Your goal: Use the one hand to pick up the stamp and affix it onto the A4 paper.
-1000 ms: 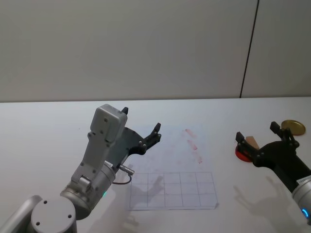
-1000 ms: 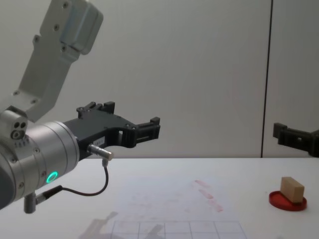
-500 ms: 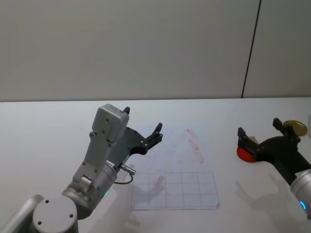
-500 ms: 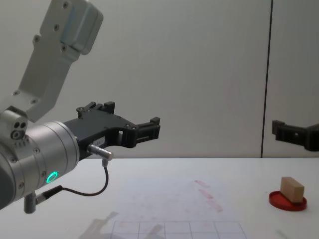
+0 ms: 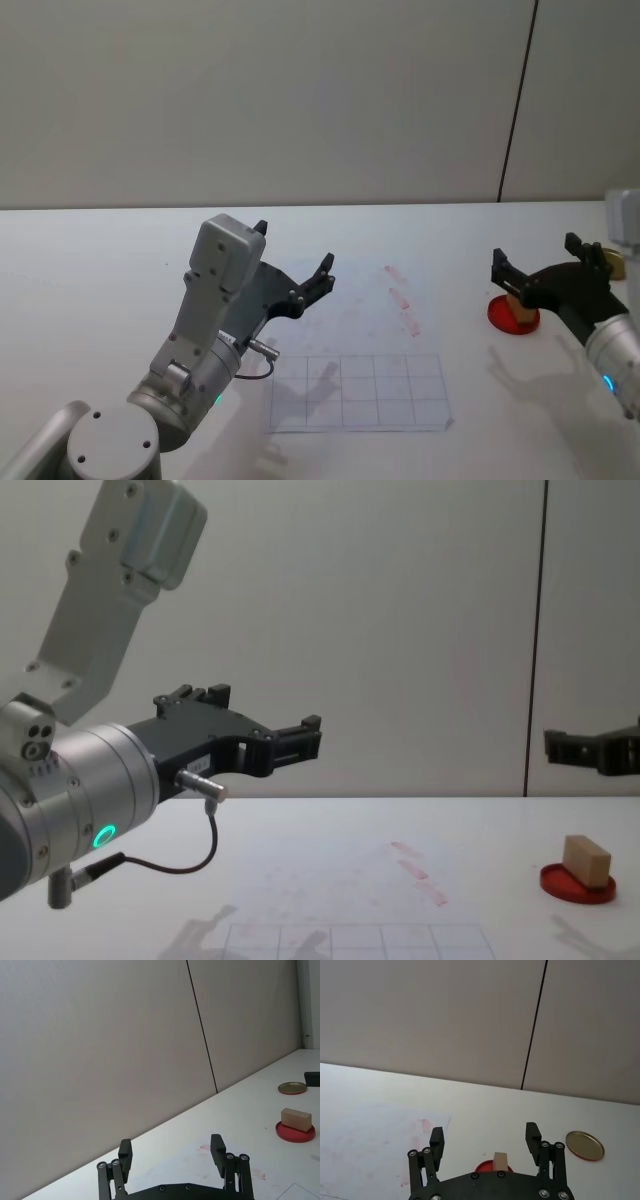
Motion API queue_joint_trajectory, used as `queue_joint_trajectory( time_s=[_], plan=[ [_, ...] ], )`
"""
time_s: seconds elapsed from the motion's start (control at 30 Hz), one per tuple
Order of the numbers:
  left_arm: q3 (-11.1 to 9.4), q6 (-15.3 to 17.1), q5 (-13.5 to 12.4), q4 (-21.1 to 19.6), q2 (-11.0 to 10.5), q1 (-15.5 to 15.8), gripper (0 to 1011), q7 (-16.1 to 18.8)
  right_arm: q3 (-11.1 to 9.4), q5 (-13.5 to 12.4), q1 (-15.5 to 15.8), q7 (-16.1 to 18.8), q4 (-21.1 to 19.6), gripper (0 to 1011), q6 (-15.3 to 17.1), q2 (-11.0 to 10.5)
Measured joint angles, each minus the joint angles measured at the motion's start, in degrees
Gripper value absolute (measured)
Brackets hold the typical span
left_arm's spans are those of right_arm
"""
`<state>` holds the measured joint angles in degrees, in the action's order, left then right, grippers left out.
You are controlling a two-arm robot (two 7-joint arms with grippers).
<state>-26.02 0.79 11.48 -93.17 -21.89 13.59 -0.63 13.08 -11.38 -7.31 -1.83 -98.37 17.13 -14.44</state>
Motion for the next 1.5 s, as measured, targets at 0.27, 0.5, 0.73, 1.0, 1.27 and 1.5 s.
queue_joint_trajectory(
  time_s=[0.27, 0.5, 0.73, 1.0, 1.27, 1.5],
  plan=[
    [0.0, 0.0, 0.0, 0.0, 0.0, 0.0, 993, 0.0, -0.43, 0.35, -3.0, -1.3, 3.54, 1001, 5.19, 1.5],
    [0.0, 0.0, 0.0, 0.0, 0.0, 0.0, 993, 0.0, -0.89, 0.08, -4.81, -1.7, 6.84, 1001, 7.33, 2.32],
    [0.0, 0.0, 0.0, 0.0, 0.0, 0.0, 993, 0.0, -1.27, -0.38, -6.3, -1.7, 10.14, 1001, 8.23, 2.98],
    [0.0, 0.0, 0.0, 0.0, 0.0, 0.0, 993, 0.0, -1.52, -0.57, -7.92, -1.23, 13.55, 1001, 8.52, 3.66],
    [0.0, 0.0, 0.0, 0.0, 0.0, 0.0, 993, 0.0, -1.62, -0.48, -9.35, -0.68, 16.71, 831, 8.82, 4.34],
    [0.0, 0.0, 0.0, 0.0, 0.0, 0.0, 993, 0.0, -1.54, -0.09, -10.35, -0.23, 18.66, 617, 9.09, 4.87]
  ],
)
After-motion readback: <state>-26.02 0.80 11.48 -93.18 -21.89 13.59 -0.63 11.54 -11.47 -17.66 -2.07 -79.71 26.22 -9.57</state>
